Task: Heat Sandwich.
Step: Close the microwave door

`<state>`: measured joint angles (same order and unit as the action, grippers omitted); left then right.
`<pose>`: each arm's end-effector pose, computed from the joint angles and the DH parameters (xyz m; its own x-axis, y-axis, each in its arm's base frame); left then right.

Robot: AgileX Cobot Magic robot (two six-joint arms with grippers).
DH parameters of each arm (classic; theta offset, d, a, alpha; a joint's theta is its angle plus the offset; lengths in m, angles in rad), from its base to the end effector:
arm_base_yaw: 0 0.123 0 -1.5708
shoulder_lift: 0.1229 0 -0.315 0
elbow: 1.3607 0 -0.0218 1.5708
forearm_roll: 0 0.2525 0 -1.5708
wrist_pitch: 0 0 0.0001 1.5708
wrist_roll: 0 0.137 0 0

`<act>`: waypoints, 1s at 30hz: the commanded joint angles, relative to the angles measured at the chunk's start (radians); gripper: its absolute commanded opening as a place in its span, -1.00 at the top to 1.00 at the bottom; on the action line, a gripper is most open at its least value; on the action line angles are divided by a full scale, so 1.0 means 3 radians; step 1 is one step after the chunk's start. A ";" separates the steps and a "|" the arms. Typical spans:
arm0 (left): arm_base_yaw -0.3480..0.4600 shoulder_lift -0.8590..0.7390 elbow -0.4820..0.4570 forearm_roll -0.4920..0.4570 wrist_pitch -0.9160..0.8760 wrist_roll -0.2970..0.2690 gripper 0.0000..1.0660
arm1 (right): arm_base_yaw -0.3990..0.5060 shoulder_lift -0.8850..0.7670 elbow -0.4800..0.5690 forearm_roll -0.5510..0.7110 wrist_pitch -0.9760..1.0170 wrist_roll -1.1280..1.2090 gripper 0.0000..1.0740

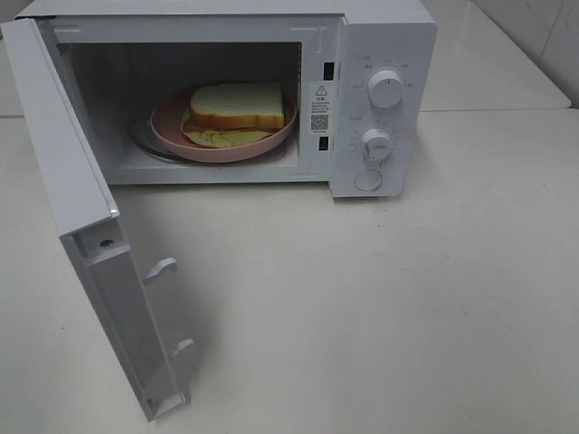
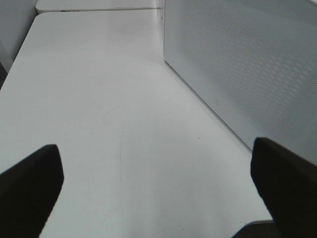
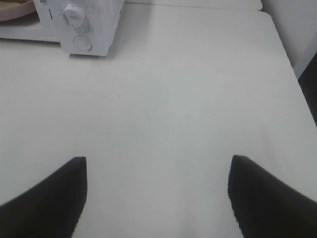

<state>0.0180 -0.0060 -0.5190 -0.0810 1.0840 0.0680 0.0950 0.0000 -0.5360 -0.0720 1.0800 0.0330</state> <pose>0.0032 -0.0097 0.2607 -0.4516 0.0218 -0.8919 0.0594 0.9982 -0.0056 0.0032 -0.0084 0.2664 -0.4381 -0.0427 -0.8979 -0.0384 0.9988 -0.0288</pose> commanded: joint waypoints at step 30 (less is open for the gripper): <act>0.0010 -0.0050 0.0003 -0.0017 -0.0043 -0.0013 -0.83 | -0.0160 -0.0107 0.0130 0.0050 -0.0283 0.0020 -0.40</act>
<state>0.0180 -0.0060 -0.5190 -0.0810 1.0840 0.0680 0.0530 -0.0040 -0.4980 -0.0560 1.0060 0.0330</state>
